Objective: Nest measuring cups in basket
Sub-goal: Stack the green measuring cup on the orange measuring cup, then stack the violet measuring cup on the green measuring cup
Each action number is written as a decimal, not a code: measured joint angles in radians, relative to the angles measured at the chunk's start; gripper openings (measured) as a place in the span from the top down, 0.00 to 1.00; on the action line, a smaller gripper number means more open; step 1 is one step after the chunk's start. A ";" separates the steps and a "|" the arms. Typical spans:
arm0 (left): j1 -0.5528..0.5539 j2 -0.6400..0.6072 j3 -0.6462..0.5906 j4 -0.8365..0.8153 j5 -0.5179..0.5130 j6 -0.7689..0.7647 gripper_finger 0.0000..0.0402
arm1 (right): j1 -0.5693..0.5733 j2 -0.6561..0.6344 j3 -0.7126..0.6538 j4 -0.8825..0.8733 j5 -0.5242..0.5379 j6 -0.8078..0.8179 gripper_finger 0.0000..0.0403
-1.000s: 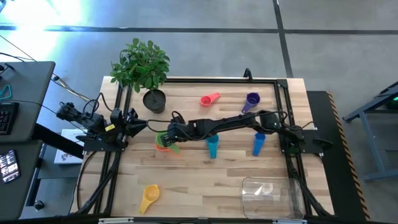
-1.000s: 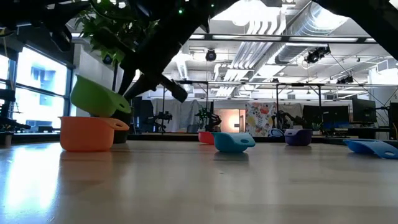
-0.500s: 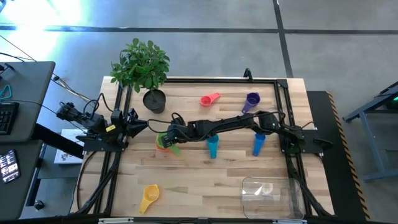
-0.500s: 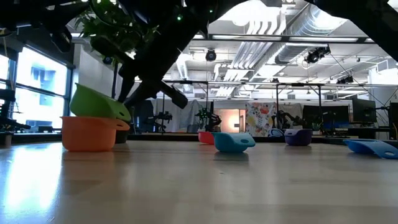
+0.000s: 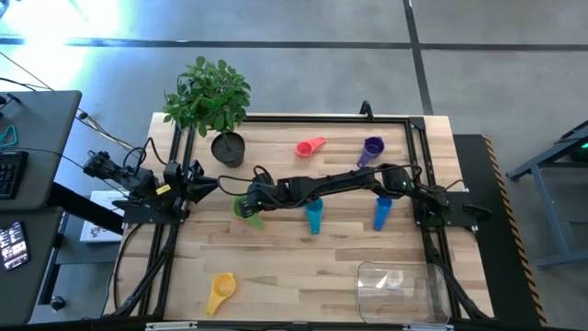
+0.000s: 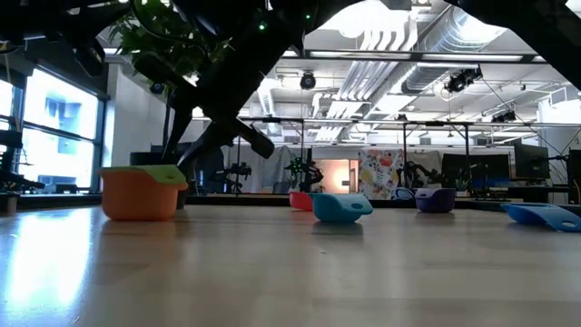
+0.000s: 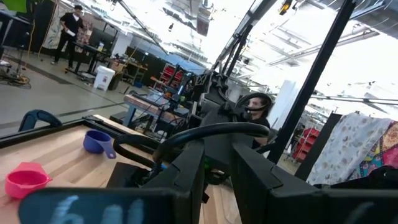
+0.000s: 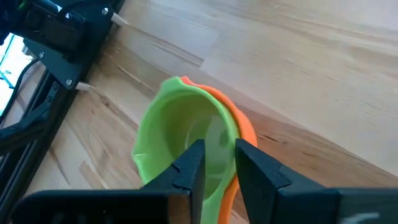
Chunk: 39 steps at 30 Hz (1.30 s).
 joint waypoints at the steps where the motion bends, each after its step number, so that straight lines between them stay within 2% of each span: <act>1: 0.000 0.000 0.000 0.000 0.000 0.000 0.84 | -0.002 0.000 0.000 0.000 0.000 -0.005 0.79; 15: 0.000 0.000 0.000 0.000 -0.003 0.000 0.84 | -0.012 0.000 0.022 0.003 -0.090 -0.092 0.77; 21: 0.000 0.000 0.000 -0.001 -0.004 0.000 0.84 | -0.012 -0.001 0.140 -0.100 -0.110 -0.190 0.77; 26: 0.000 0.000 0.000 0.000 -0.003 0.000 0.84 | -0.012 -0.002 0.276 -0.252 -0.112 -0.275 0.77; 29: 0.000 0.000 0.000 0.000 -0.003 -0.018 0.84 | -0.009 -0.002 0.359 -0.360 -0.092 -0.310 0.77; 34: 0.000 0.000 0.000 0.000 0.007 -0.035 0.84 | 0.000 -0.081 0.318 -0.402 -0.053 -0.329 0.77; 39: 0.000 0.000 0.000 0.006 0.013 -0.060 0.84 | 0.017 -0.139 0.318 -0.526 0.059 -0.346 0.77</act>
